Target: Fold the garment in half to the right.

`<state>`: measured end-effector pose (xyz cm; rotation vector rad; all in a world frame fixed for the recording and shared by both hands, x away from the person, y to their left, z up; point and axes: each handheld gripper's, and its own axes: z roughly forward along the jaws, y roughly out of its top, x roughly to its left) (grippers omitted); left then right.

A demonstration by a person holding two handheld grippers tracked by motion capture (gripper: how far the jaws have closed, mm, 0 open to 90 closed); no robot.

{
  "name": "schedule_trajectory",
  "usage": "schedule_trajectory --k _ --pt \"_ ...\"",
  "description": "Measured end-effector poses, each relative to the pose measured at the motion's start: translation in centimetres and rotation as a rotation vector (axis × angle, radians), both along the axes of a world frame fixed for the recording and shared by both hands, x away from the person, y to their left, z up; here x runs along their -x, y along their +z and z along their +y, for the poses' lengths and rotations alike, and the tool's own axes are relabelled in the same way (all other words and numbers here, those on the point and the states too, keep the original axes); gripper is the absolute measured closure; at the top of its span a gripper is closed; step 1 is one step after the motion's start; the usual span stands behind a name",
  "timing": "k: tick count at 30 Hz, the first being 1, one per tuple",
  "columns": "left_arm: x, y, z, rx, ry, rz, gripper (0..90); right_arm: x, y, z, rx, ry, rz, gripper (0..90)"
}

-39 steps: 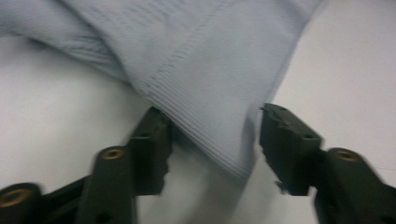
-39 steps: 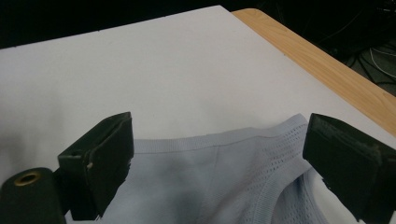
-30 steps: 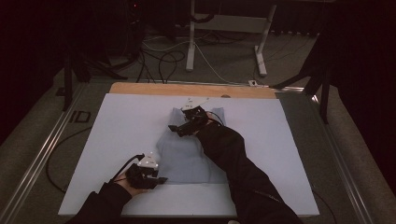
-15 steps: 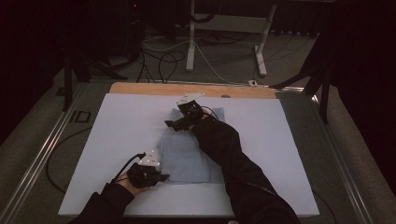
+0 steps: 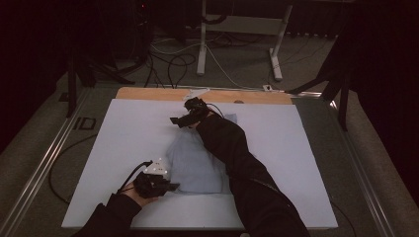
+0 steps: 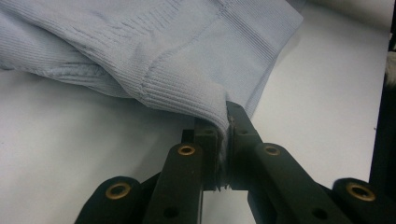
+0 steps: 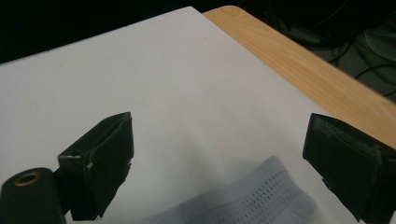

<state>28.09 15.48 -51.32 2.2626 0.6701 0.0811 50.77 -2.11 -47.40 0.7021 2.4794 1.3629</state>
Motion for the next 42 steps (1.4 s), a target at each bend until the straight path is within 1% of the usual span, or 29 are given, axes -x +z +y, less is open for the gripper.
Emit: schedule_trajectory --k 1,3,4,5,6,8,10,11,14,15,16,18,19,21,23,24,26,27,30,32,33,35,36,37,38,39,40,42 --pt "0.0 0.0 0.0 0.001 -0.001 -0.006 86.8 -0.3 -0.1 0.1 0.000 -0.008 0.015 8.8" --pt "0.0 0.0 0.0 0.010 0.000 -0.006 86.8 -0.7 -0.4 0.4 0.026 -0.028 0.023 8.8" --pt "0.0 0.0 0.0 0.010 0.000 -0.006 86.8 -0.7 -0.4 0.4 0.026 -0.028 0.023 8.8" --pt "0.0 0.0 0.0 0.008 0.001 -0.006 86.8 -0.9 -0.4 0.4 0.029 -0.043 0.030 9.3" --pt "0.0 0.0 0.0 0.009 0.002 -0.005 86.8 -1.2 -0.5 0.4 0.034 -0.061 0.046 13.6" --pt "-0.1 0.1 0.0 0.010 0.004 0.002 86.8 -1.7 -0.8 0.6 0.058 -0.089 0.072 19.2" --pt "-0.1 0.1 0.0 0.014 0.008 0.004 86.8 -1.9 -1.2 0.8 0.078 -0.094 0.082 24.1" --pt "0.0 0.1 0.0 0.009 0.006 0.002 86.8 -2.0 -1.4 0.8 0.091 -0.102 0.078 25.8" --pt "-0.1 0.1 0.0 0.014 0.007 0.004 86.8 -2.3 -2.0 1.1 0.132 -0.151 0.090 33.2" --pt "-0.1 0.1 0.0 0.014 0.007 0.004 86.8 -2.3 -2.0 1.1 0.132 -0.151 0.090 33.2" --pt "-0.1 0.0 0.0 0.013 0.007 0.004 86.8 -2.7 -2.5 1.1 0.139 -0.180 0.110 34.8" --pt "-0.1 0.0 0.0 0.012 0.005 0.004 86.8 -2.8 -2.7 1.1 0.146 -0.177 0.115 35.0" --pt "-0.1 0.0 0.0 0.015 0.006 0.005 86.8 -2.9 -3.1 1.3 0.172 -0.181 0.110 35.2" --pt "-0.1 0.0 0.0 0.013 0.010 0.006 86.8 -2.9 -3.3 1.5 0.183 -0.184 0.114 37.0" --pt "-0.1 0.0 0.0 0.013 0.006 0.003 86.8 -2.9 -3.6 1.7 0.211 -0.188 0.105 39.2" --pt "-0.1 0.0 0.0 0.013 0.007 0.003 86.8 -2.9 -3.6 1.8 0.235 -0.174 0.096 40.2" --pt "-0.1 0.0 0.0 0.013 0.007 0.006 86.8 -2.9 -3.8 1.9 0.259 -0.175 0.085 43.5" --pt "-0.1 -0.1 0.0 0.007 0.005 0.003 86.8 -2.9 -4.0 1.9 0.261 -0.168 0.085 43.7" --pt "-0.1 -0.1 0.0 0.015 0.008 0.008 86.8 -2.8 -4.3 2.1 0.306 -0.166 0.069 48.9" --pt "-0.1 -0.1 0.0 0.010 0.009 0.007 86.8 -2.8 -4.6 2.2 0.331 -0.176 0.072 55.0" --pt "-0.1 -0.1 -0.1 0.010 0.008 0.008 86.8 -2.7 -4.7 2.1 0.332 -0.172 0.062 56.6" --pt "-0.1 -0.2 -0.1 0.010 0.012 0.012 86.8 -2.7 -4.6 2.1 0.348 -0.170 0.049 63.5" --pt "-0.1 -0.2 -0.1 0.010 0.012 0.012 86.8 -2.7 -4.6 2.1 0.348 -0.170 0.049 63.5" --pt "-0.1 -0.2 -0.1 0.010 0.014 0.012 86.8 -2.8 -4.6 2.0 0.355 -0.174 0.044 67.8" --pt "-0.1 -0.2 -0.1 0.007 0.015 0.010 86.8 -2.8 -4.5 1.9 0.376 -0.175 0.034 74.2" --pt "-0.1 -0.2 -0.1 0.005 0.014 0.009 86.8 -2.8 -4.5 1.9 0.377 -0.173 0.034 78.1" --pt "-0.1 -0.2 -0.1 0.008 0.014 0.011 86.8 -2.8 -4.5 1.9 0.388 -0.168 0.034 80.4" --pt "-0.2 -0.2 -0.1 0.009 0.019 0.015 86.8 -2.7 -4.5 2.1 0.393 -0.170 0.029 85.2"
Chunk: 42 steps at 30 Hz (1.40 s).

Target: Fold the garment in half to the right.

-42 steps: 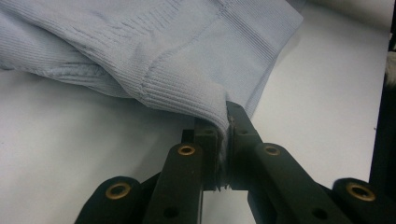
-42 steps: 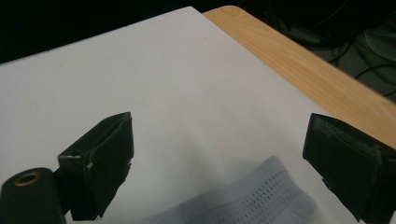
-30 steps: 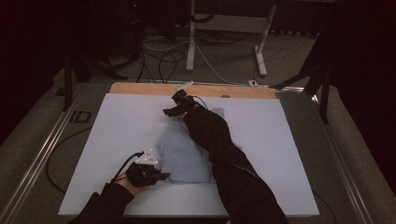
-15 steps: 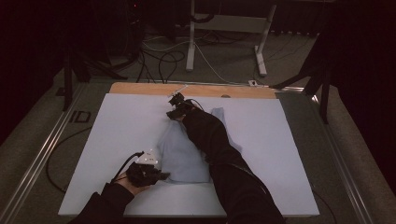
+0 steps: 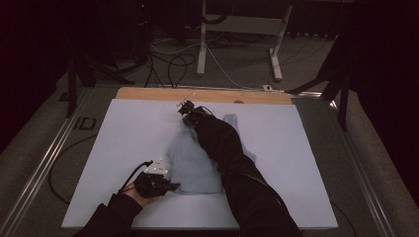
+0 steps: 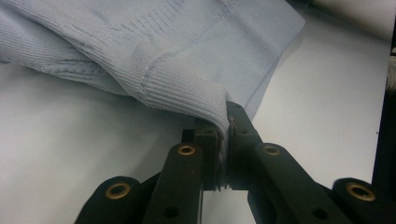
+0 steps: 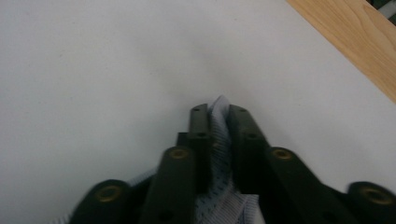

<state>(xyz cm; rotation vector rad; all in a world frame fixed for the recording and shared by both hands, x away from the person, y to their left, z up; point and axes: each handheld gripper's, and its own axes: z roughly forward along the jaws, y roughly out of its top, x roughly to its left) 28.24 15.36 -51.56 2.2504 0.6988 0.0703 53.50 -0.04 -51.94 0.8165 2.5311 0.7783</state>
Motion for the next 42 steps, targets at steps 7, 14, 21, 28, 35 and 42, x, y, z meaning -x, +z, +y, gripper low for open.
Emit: schedule_trajectory --k 7,14,21,28,35,42 --pt "0.0 0.2 0.1 0.010 0.002 0.008 87.0 0.1 1.3 -0.3 -0.059 -0.008 0.001 87.1" --pt "0.1 0.6 -0.1 0.016 -0.003 0.000 87.1 0.3 2.7 -0.6 -0.071 0.004 -0.018 87.1" --pt "0.1 1.3 -0.2 0.030 -0.006 -0.011 87.1 0.4 3.9 -1.1 -0.098 -0.003 -0.033 87.2" --pt "0.1 2.0 -1.0 0.024 -0.019 -0.021 87.1 0.7 5.3 -2.0 -0.124 -0.008 -0.047 87.2" --pt "0.2 3.0 -1.8 0.027 -0.040 -0.038 87.1 1.0 6.3 -2.9 -0.136 -0.010 -0.064 87.2" --pt "0.1 3.8 -2.8 0.026 -0.067 -0.048 87.1 1.4 7.3 -4.2 -0.156 -0.016 -0.083 87.2"
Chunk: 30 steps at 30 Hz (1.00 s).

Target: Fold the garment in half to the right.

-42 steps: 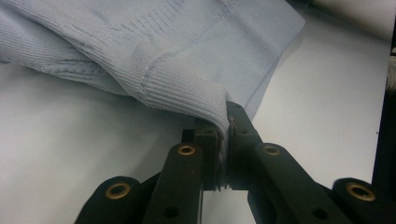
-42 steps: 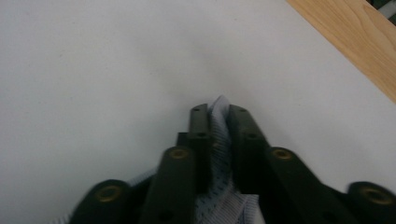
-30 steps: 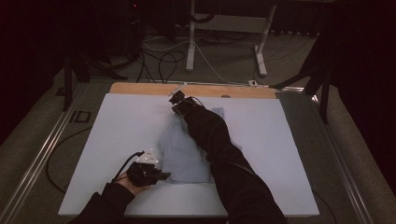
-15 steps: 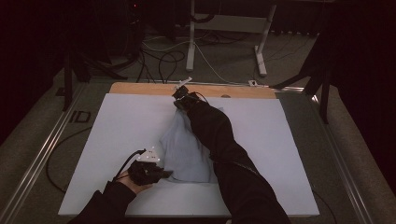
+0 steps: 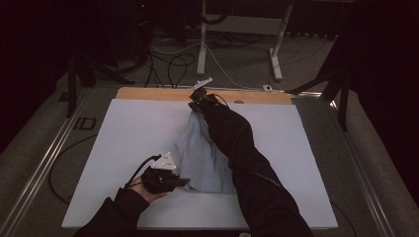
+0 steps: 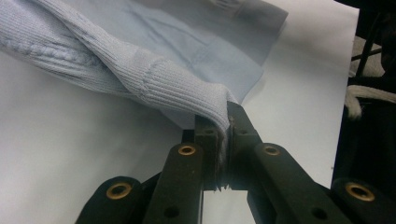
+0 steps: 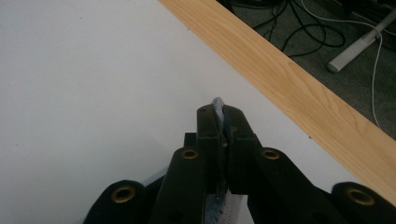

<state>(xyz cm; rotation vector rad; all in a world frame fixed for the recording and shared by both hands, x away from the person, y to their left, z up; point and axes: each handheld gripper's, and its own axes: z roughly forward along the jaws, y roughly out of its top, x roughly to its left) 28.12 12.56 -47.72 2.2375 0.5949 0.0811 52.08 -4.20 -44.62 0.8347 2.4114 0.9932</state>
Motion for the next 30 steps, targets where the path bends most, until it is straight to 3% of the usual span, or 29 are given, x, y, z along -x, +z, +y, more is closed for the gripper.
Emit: schedule_trajectory --k 13,30 --pt "-0.1 1.1 -2.5 0.000 -0.045 -0.019 87.1 0.5 1.0 -2.6 -0.061 -0.011 -0.008 87.1" --pt "-0.4 2.0 -6.8 -0.012 -0.115 -0.029 87.1 0.9 1.3 -6.4 -0.079 -0.034 -0.009 87.1"
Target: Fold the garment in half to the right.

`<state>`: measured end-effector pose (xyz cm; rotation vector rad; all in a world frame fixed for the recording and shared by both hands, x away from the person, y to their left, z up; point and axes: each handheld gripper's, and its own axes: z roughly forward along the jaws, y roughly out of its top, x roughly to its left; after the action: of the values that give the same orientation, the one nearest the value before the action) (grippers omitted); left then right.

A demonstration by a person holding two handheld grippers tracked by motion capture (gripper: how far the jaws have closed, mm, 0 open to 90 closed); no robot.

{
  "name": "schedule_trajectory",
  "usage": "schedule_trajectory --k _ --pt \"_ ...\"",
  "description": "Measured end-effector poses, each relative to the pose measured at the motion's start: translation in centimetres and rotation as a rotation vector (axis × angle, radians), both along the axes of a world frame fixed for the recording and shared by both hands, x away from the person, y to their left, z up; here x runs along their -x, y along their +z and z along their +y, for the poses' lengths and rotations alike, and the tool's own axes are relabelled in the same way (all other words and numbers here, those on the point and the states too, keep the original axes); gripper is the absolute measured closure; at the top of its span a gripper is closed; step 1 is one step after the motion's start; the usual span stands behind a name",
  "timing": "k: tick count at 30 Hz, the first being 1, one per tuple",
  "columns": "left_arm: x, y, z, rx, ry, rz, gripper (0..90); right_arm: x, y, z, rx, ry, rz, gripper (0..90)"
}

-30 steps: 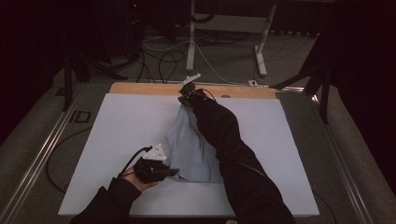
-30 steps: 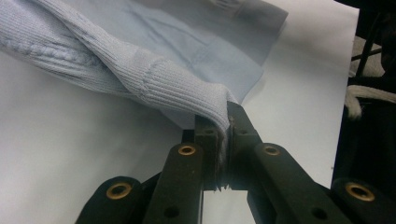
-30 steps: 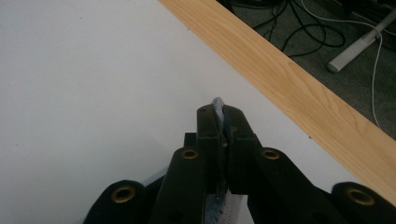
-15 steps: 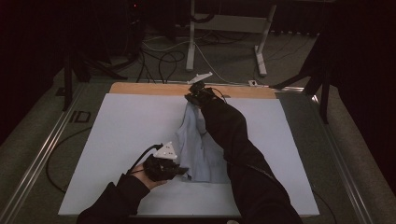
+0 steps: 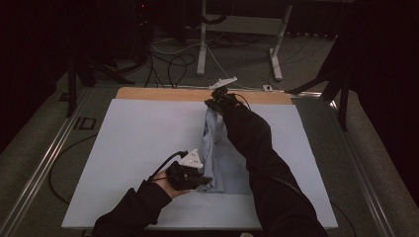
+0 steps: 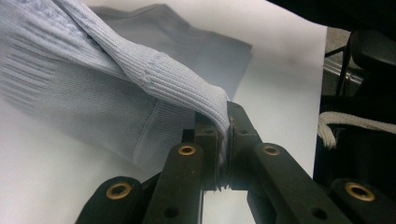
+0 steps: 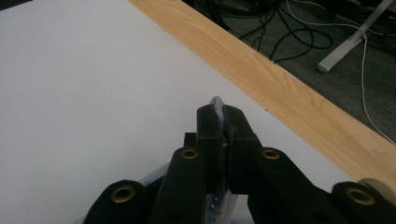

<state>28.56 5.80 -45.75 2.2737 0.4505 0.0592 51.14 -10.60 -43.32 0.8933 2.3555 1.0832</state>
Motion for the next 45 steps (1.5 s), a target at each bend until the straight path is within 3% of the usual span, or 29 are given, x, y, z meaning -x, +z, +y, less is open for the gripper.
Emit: schedule_trajectory --k 16,24,25,28,37,45 --pt "-1.2 -0.6 -3.9 -0.020 -0.050 0.019 87.1 -0.1 -1.2 -4.1 -0.019 -0.047 0.014 86.9" --pt "-1.5 -1.2 -5.0 -0.026 -0.055 0.029 87.0 -0.4 -1.8 -4.8 -0.019 -0.059 0.028 86.9" --pt "-1.4 -1.5 -5.5 -0.039 -0.056 0.006 87.0 -0.4 -1.9 -4.8 -0.016 -0.057 0.029 86.9" --pt "-1.3 -1.9 -6.1 -0.054 -0.054 0.001 87.1 -0.7 -2.5 -5.2 -0.028 -0.061 0.039 86.9" --pt "-1.8 -2.8 -7.1 -0.061 -0.047 0.032 87.1 -1.0 -3.9 -5.8 -0.034 -0.067 0.058 86.8" --pt "-2.1 -3.4 -8.6 -0.087 -0.056 0.036 87.0 -1.4 -5.1 -6.5 -0.044 -0.067 0.084 86.5"
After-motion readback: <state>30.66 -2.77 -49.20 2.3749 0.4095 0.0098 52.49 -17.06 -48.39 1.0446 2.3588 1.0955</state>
